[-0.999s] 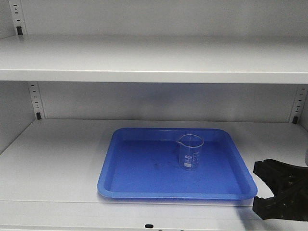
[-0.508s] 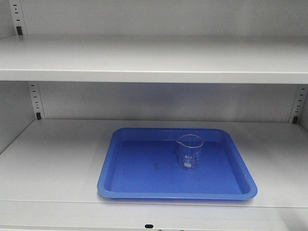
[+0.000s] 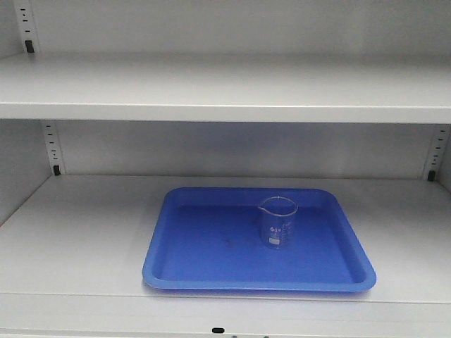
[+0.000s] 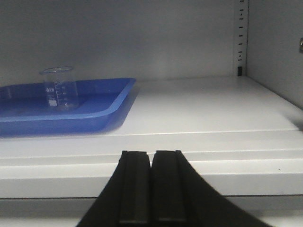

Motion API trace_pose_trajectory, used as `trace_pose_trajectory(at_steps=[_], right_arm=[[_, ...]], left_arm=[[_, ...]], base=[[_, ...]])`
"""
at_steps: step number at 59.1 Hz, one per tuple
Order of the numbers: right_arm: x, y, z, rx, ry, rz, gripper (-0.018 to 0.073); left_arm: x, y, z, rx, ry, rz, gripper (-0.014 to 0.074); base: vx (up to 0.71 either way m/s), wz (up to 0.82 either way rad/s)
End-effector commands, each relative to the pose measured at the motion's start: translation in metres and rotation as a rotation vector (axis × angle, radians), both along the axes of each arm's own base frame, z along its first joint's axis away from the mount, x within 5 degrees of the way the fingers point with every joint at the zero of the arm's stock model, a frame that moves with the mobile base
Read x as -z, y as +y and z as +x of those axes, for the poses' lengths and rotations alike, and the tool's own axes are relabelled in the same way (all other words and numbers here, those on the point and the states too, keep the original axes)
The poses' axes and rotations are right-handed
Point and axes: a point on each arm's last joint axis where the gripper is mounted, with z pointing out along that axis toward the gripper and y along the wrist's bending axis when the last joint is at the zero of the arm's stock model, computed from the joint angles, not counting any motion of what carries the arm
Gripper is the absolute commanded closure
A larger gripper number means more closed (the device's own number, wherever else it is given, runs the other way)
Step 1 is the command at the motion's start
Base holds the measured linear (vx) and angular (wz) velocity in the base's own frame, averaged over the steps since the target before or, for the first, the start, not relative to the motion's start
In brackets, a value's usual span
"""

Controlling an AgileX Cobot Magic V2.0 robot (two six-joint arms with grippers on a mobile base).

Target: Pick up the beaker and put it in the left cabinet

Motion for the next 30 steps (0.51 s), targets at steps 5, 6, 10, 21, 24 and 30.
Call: trace_pose_trajectory(at_steps=[5,6,10,21,24,30], right_arm=[[-0.0044,0.0001,-0.002,-0.001,-0.077,0.006,0.0568],[-0.0044,0.0001,-0.002,-0.001,-0.077,0.006,0.0568],[-0.0042,0.0001,-0.002,0.0,-0.074,0.006,0.0568],[-0.0038,0.0001,-0.002,0.0,-0.071,0.006,0.0568],[-0.0038,0.0001,-0.002,0.0,-0.071,0.006,0.0568],[-0.0038,0.0001,-0.002,0.0,-0.071,0.006,0.0568]], left_arm=[[-0.0039,-0.001,-0.001,0.015,-0.089,-0.015,0.0604],[-0.0039,-0.001,-0.001,0.015,-0.089,-0.015,0.0604],[-0.0039,-0.001,-0.001,0.015,-0.089,-0.015,0.0604],[-0.0039,-0.001,-0.001,0.015,-0.089,-0.015,0.0604],[-0.0039,-0.001,-0.001,0.015,-0.089,-0.015,0.0604],[-0.0039,-0.001,-0.001,0.015,-0.089,-0.015,0.0604]], base=[[0.0,0.01],[0.0,0.0],[0.0,0.0],[0.0,0.0],[0.0,0.0],[0.0,0.0]])
